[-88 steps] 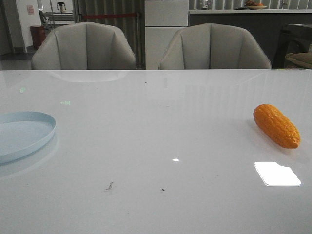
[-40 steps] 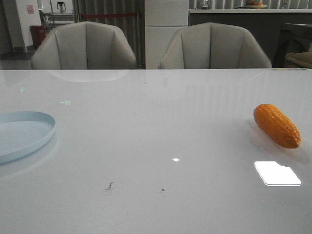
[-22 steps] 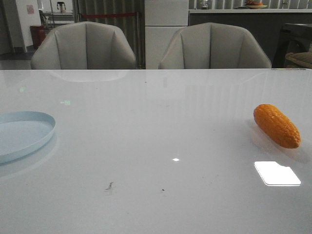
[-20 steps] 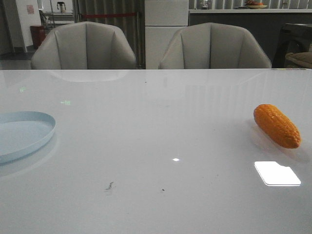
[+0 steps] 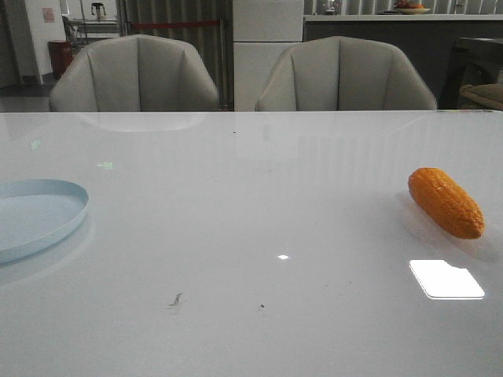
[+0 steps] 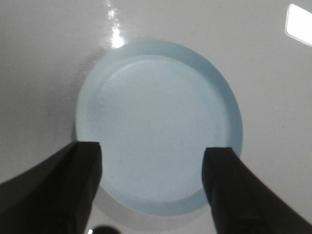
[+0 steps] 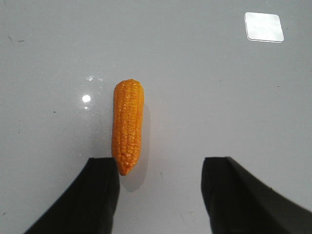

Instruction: Place corn on plate with both arms

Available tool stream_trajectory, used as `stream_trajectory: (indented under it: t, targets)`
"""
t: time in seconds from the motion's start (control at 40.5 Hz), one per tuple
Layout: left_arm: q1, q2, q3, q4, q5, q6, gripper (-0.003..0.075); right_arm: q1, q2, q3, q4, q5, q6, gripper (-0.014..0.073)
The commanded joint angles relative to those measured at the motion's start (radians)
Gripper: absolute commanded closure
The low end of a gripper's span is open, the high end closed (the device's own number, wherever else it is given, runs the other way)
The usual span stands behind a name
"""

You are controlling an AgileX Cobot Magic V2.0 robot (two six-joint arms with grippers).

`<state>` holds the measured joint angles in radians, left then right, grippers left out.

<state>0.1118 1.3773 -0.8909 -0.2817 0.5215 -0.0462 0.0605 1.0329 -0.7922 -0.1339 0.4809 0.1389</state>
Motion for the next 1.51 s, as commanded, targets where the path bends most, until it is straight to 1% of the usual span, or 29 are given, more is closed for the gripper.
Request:
stream_trajectory:
  t: [0.0, 0.074, 0.148, 0.321, 0.469, 0.544, 0.716, 0.889, 1.285, 1.359, 1.482]
  targets:
    - [0.077, 0.030, -0.076, -0.039, -0.018, -0.013, 0.0214, -0.003, -0.012, -0.037, -0.011, -0.060, -0.006, 0.0105]
    - [0.128, 0.078, -0.119, -0.045, 0.023, -0.013, 0.0214, -0.003, -0.012, -0.037, -0.011, -0.060, -0.006, 0.0105]
    - [0.153, 0.128, -0.152, -0.068, 0.059, -0.009, 0.0214, -0.003, -0.012, -0.037, -0.011, -0.060, -0.006, 0.0105]
    - [0.161, 0.246, -0.225, -0.107, 0.131, -0.001, 0.0218, -0.003, -0.012, -0.037, -0.011, -0.060, -0.006, 0.0105]
    - [0.161, 0.318, -0.273, -0.169, 0.186, 0.095, 0.0281, -0.003, -0.012, -0.037, -0.011, -0.060, -0.006, 0.0105]
    - [0.161, 0.339, -0.291, -0.167, 0.186, 0.104, 0.0302, -0.003, -0.012, -0.037, -0.011, -0.060, -0.006, 0.0105]
    - [0.161, 0.374, -0.300, -0.155, 0.163, 0.160, 0.0303, -0.003, -0.012, -0.037, -0.011, -0.060, -0.006, 0.0105]
    - [0.161, 0.411, -0.300, -0.128, 0.163, 0.162, 0.0303, -0.003, -0.012, -0.037, -0.011, -0.060, -0.006, 0.0105]
    - [0.161, 0.461, -0.302, -0.128, 0.123, 0.163, 0.0304, -0.003, -0.012, -0.037, -0.011, -0.060, -0.006, 0.0105]
    - [0.161, 0.461, -0.302, -0.128, 0.116, 0.163, 0.0318, -0.003, -0.012, -0.037, -0.011, -0.060, -0.006, 0.0105]
    - [0.161, 0.461, -0.302, -0.128, 0.112, 0.163, 0.0391, -0.003, -0.012, -0.037, -0.011, -0.060, -0.006, 0.0105]
